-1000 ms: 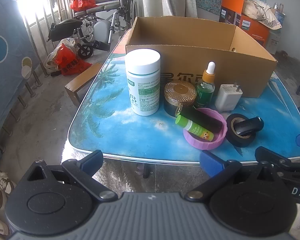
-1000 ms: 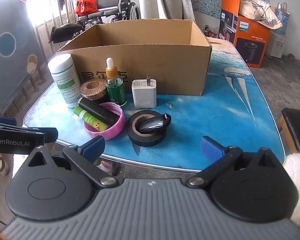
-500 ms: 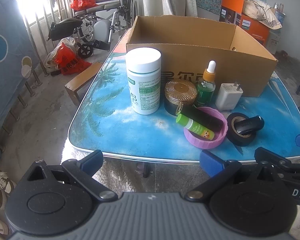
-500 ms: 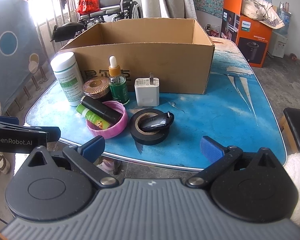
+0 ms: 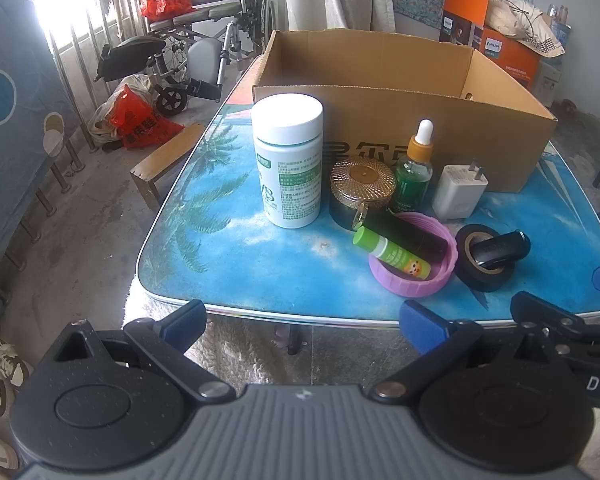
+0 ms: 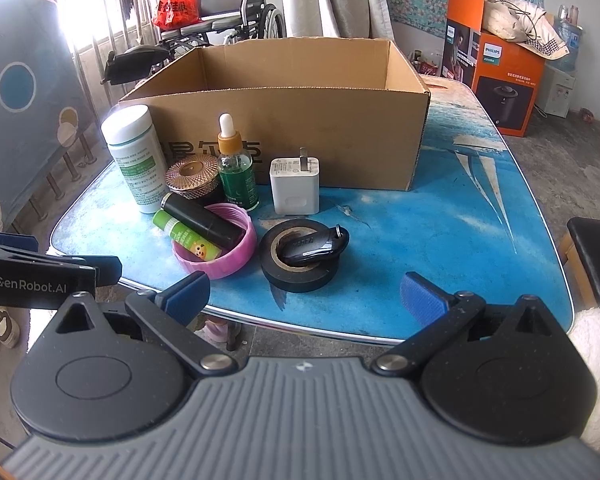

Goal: Organize rigid objects

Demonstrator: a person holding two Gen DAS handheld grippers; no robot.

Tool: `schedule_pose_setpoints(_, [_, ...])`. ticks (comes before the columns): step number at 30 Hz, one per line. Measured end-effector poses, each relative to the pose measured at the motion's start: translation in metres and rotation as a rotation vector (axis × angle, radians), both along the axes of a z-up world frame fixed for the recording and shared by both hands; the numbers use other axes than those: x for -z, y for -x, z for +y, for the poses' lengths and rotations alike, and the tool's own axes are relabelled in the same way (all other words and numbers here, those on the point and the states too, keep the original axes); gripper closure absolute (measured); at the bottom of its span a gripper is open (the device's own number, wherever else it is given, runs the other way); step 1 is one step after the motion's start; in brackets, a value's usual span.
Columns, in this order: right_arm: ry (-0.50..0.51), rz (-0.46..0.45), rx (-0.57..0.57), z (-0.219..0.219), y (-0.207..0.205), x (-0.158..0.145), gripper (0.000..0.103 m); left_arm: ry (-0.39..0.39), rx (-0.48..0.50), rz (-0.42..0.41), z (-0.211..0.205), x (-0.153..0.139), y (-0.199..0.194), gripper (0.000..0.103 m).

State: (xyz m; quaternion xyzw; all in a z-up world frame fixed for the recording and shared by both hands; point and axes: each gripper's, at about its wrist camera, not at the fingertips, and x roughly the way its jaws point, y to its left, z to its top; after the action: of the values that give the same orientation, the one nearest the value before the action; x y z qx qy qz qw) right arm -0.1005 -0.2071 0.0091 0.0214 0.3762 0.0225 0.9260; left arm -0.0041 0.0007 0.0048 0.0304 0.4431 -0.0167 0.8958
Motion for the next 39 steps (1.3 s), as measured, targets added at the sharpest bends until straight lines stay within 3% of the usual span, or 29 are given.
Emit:
schedule_pose_setpoints(29, [-0.017, 0.002, 0.009, -0.003, -0.005, 0.003, 0.001, -0.016, 0.013, 0.025, -0.005, 0.007, -0.006, 0.000])
schedule_pose_setpoints(39, [-0.071, -0.029, 0.061, -0.026, -0.009, 0.009, 0.001, -0.008, 0.107, -0.011, -0.018, 0.009, -0.010, 0.000])
